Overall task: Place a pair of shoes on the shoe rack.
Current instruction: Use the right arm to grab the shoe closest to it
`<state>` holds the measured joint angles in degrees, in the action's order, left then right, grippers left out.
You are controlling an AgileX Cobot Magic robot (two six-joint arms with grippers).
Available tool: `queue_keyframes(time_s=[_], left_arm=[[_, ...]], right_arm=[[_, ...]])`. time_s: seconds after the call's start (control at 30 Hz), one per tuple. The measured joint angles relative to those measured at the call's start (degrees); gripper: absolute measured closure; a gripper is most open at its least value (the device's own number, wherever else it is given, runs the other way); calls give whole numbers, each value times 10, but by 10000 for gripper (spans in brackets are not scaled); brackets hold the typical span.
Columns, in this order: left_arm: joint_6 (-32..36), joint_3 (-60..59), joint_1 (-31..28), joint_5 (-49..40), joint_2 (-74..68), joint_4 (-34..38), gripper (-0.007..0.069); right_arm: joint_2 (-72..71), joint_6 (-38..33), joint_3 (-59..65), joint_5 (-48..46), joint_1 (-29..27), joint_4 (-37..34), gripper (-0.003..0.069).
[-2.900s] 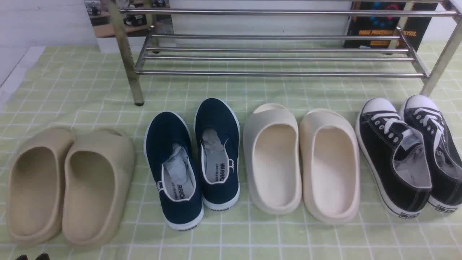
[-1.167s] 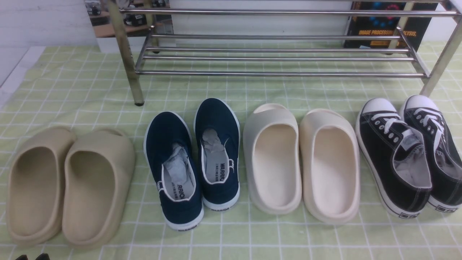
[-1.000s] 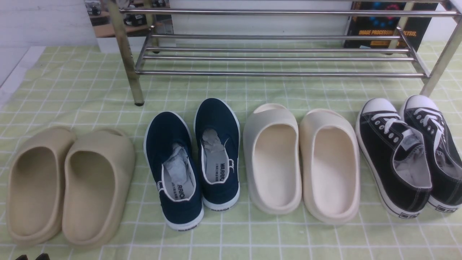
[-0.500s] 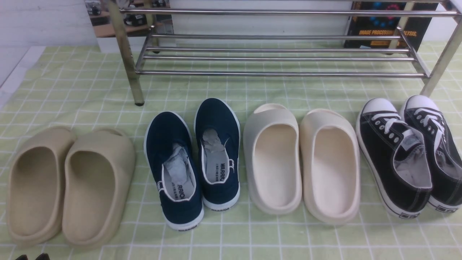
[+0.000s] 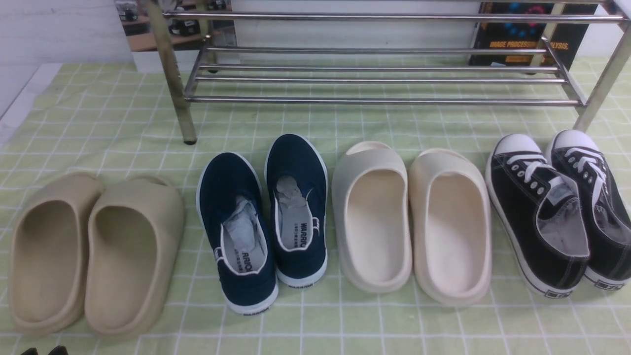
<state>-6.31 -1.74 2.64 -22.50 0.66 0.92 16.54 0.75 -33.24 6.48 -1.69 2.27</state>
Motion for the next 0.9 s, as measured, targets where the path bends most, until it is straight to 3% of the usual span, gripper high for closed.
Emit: queue_keyframes(time_s=[0.13, 0.2, 0.3, 0.37, 0.4, 0.5, 0.57, 0.63, 0.67, 0.73, 0.8, 0.9], left_arm=[[0, 0, 0, 0, 0, 0, 386], [0, 0, 0, 0, 0, 0, 386], [0, 0, 0, 0, 0, 0, 386], [0, 0, 0, 0, 0, 0, 386], [0, 0, 0, 0, 0, 0, 386], [0, 0, 0, 0, 0, 0, 386], [0, 0, 0, 0, 0, 0, 386], [0, 0, 0, 0, 0, 0, 386], [0, 0, 0, 0, 0, 0, 386], [0, 0, 0, 0, 0, 0, 386], [0, 0, 0, 0, 0, 0, 386], [0, 0, 0, 0, 0, 0, 386]], right_arm=[[114, -13, -79, -142, 0, -3, 651], [190, -11, -111, -275, 0, -23, 650], [284, -13, -140, -435, 0, -87, 642], [319, -17, -142, -480, 0, -111, 634], [367, -35, -143, -528, 1, -156, 605], [417, -61, -149, -560, 11, -189, 531], [466, -86, -163, -579, 35, -204, 408], [484, -89, -170, -585, 44, -202, 351], [514, -87, -185, -589, 61, -189, 253], [545, -77, -198, -587, 77, -164, 175], [577, -57, -213, -582, 91, -135, 123], [628, -14, -230, -568, 113, -91, 99]])
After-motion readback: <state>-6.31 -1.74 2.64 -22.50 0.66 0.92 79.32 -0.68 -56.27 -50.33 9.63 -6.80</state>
